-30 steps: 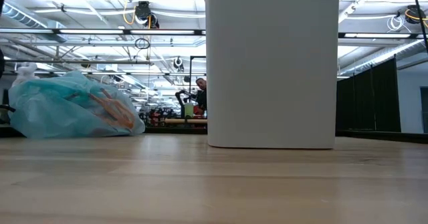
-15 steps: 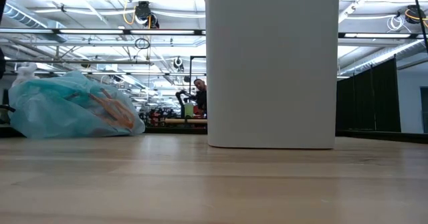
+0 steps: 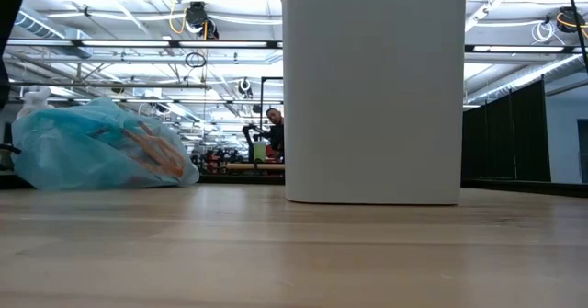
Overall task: Place trash/remove bag and relplace
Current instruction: Insert the new blue trash bag into the white trash bin
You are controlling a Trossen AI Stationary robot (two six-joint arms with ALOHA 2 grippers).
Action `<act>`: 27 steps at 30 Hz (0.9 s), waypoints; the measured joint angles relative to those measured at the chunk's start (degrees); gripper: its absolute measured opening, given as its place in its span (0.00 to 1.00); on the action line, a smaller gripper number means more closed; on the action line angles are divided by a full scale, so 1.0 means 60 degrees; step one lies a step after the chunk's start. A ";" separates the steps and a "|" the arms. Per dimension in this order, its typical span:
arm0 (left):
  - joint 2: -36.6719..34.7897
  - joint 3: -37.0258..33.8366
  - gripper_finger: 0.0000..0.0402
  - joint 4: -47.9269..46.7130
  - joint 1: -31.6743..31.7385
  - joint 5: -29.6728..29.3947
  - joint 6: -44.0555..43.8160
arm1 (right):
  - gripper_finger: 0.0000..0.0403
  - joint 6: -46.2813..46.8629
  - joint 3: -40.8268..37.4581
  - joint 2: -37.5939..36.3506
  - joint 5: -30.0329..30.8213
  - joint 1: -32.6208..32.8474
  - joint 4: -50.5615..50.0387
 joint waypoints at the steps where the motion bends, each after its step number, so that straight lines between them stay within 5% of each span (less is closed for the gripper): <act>1: 0.0023 -0.0006 0.45 -0.0120 0.0002 0.0053 0.0005 | 0.01 -0.0002 0.0000 0.0000 0.0000 0.0000 -0.0002; 11: -0.0011 0.0004 0.45 -0.1935 -0.0237 0.0083 -0.0226 | 0.01 -0.0003 0.0000 0.0000 0.0004 0.0000 -0.0002; 27: -0.0022 0.0004 0.38 -0.2549 -0.0321 -0.0504 -0.0185 | 0.01 -0.0005 0.0000 0.0000 0.0004 0.0000 0.0044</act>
